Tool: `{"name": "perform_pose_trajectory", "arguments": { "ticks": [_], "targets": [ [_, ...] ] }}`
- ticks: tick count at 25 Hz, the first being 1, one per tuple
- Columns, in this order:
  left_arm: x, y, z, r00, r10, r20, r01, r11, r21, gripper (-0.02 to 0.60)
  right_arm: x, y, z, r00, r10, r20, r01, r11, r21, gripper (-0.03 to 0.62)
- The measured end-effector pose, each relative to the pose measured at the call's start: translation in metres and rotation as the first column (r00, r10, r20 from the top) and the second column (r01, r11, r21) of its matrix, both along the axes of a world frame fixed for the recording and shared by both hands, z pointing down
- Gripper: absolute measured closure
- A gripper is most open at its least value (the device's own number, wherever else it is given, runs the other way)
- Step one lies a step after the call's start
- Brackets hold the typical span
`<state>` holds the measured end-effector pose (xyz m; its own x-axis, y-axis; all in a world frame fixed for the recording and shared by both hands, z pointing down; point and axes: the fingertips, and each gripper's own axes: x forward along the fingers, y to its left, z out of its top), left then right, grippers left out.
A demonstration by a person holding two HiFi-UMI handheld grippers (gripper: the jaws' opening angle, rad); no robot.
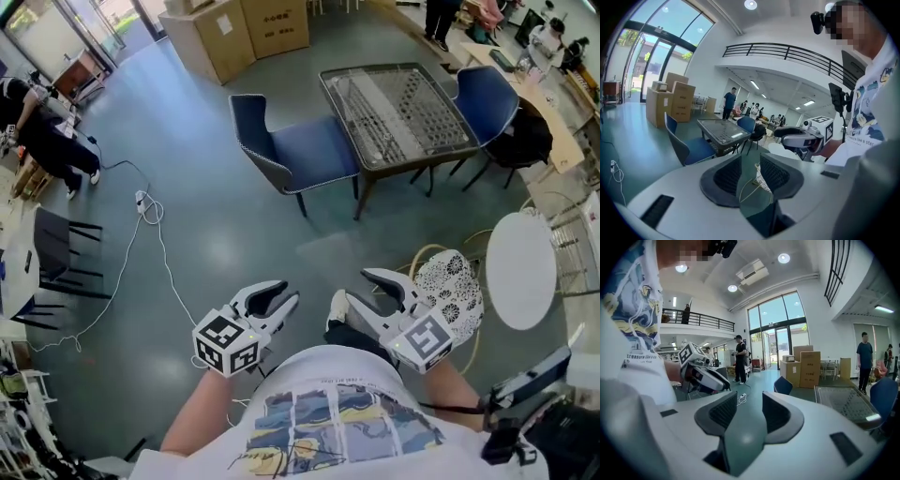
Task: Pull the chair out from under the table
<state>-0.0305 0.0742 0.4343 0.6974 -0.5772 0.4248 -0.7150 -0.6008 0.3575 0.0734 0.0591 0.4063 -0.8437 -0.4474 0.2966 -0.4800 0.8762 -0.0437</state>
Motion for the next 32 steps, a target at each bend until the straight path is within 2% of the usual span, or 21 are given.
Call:
{"name": "perform_pose_trajectory", "arguments": {
  "ticks": [3,6,11,16,19,25,32],
  "targets": [
    [-0.008,-0.069,0.0,0.999,-0.027,0.04,0.028,1.0,-0.012,0.462,0.01,-0.059,-0.004,1.0,-0.014,0.001,0.014,1.0,0.002,0.444],
    [-0.023,-0.133,0.007,0.995,-0.066,0.07,0.067,0.997,-0.023,0.449,0.027,-0.114,0.004,1.0,0.015,-0.004,-0.016,1.0,-0.008,0.444],
    [-0.059,-0.223,0.023,0.985,-0.133,0.113,0.143,0.986,-0.086,0.422,0.04,-0.167,0.018,0.997,0.073,-0.007,-0.073,0.996,-0.052,0.444],
    [-0.115,-0.323,0.049,0.972,-0.214,0.095,0.226,0.962,-0.151,0.382,0.038,-0.223,0.024,0.989,0.146,-0.031,-0.147,0.987,-0.06,0.444],
    [-0.162,-0.39,0.079,0.951,-0.271,0.149,0.294,0.941,-0.166,0.352,0.029,-0.257,0.027,0.977,0.21,-0.037,-0.212,0.975,-0.066,0.444],
    [-0.246,-0.503,0.133,0.907,-0.347,0.238,0.404,0.879,-0.256,0.307,-0.007,-0.319,0.013,0.945,0.323,-0.042,-0.325,0.943,-0.071,0.444],
    [-0.275,-0.588,0.207,0.901,-0.309,0.305,0.414,0.822,-0.391,0.293,-0.033,-0.361,0.023,0.901,0.428,-0.072,-0.433,0.896,-0.102,0.444]
  ]
}}
